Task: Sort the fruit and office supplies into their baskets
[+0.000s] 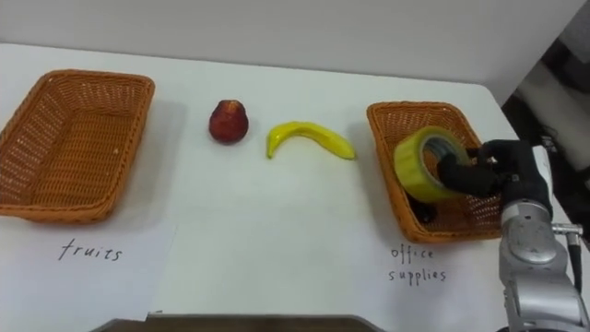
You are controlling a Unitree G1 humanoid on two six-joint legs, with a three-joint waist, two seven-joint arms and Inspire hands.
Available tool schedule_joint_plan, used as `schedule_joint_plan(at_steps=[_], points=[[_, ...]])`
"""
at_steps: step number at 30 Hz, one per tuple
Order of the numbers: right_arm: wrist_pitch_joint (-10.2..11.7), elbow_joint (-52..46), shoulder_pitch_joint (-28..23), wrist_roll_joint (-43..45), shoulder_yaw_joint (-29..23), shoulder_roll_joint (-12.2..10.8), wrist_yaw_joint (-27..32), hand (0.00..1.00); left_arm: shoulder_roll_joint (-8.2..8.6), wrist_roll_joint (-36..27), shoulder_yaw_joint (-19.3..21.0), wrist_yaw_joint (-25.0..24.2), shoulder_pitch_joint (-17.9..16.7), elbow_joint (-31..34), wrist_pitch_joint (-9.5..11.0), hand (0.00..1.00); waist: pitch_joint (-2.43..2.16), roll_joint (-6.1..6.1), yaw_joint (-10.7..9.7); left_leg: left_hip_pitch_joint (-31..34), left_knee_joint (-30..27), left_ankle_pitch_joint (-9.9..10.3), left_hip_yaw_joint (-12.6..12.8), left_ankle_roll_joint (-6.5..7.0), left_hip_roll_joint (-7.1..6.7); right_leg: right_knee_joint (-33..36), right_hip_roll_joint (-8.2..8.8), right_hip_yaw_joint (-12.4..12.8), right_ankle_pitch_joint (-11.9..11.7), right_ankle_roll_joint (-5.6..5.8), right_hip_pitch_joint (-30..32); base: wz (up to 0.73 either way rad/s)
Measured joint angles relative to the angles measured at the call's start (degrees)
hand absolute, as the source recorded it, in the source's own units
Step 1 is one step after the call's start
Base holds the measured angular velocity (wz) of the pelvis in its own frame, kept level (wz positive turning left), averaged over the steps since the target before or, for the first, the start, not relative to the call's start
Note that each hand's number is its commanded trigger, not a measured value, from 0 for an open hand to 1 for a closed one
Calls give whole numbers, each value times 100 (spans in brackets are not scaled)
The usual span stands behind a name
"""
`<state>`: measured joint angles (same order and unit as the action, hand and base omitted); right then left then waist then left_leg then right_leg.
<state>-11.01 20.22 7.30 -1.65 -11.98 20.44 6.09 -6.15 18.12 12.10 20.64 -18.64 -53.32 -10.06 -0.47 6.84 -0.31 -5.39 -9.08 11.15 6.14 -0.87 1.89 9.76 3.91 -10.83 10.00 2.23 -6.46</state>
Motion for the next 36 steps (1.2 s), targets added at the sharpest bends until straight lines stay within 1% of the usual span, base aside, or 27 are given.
schedule_joint_plan(at_steps=[2,5,6,8,9,24,29,36], points=[[-10,0,0,0,-98,1,0,100,0,2,3,-5,5,11,0,0,-16,-37,-12,-1,-6,-1,0,-1,1,0,-2,0,0,0,-1,0],[-10,0,0,3,-117,1,-1,100,0,0,2,-23,6,27,0,0,-10,-34,-55,5,-11,-2,-1,-2,3,-1,-5,1,0,0,0,0],[-10,0,0,3,-118,1,-1,86,0,0,2,-36,7,29,0,0,-10,-33,-64,7,-11,-2,-1,-2,2,-1,-5,1,0,0,1,0],[-10,0,0,2,-118,1,-1,7,-3,0,2,-86,9,46,1,0,-6,-24,-92,10,-9,-2,0,-2,2,-1,-4,1,0,0,7,0],[-10,0,0,2,-118,1,-1,0,-4,0,2,-105,13,46,2,0,-5,-23,-95,12,-8,-2,0,-2,2,-1,-5,2,0,0,10,0],[20,-11,29,-11,-113,2,5,0,-17,-44,-31,-109,44,46,4,0,13,22,-79,10,37,-2,7,-2,2,-1,-12,41,0,0,40,0],[49,-10,49,-11,-113,2,6,0,-25,-48,-44,-109,50,46,11,0,30,49,-77,16,48,-2,16,-2,2,-1,-14,58,0,0,59,0],[106,-10,51,-7,-113,2,8,0,-29,-181,-60,-98,50,46,50,0,41,29,-82,16,48,-2,23,-2,2,-2,-14,53,0,0,61,0]])
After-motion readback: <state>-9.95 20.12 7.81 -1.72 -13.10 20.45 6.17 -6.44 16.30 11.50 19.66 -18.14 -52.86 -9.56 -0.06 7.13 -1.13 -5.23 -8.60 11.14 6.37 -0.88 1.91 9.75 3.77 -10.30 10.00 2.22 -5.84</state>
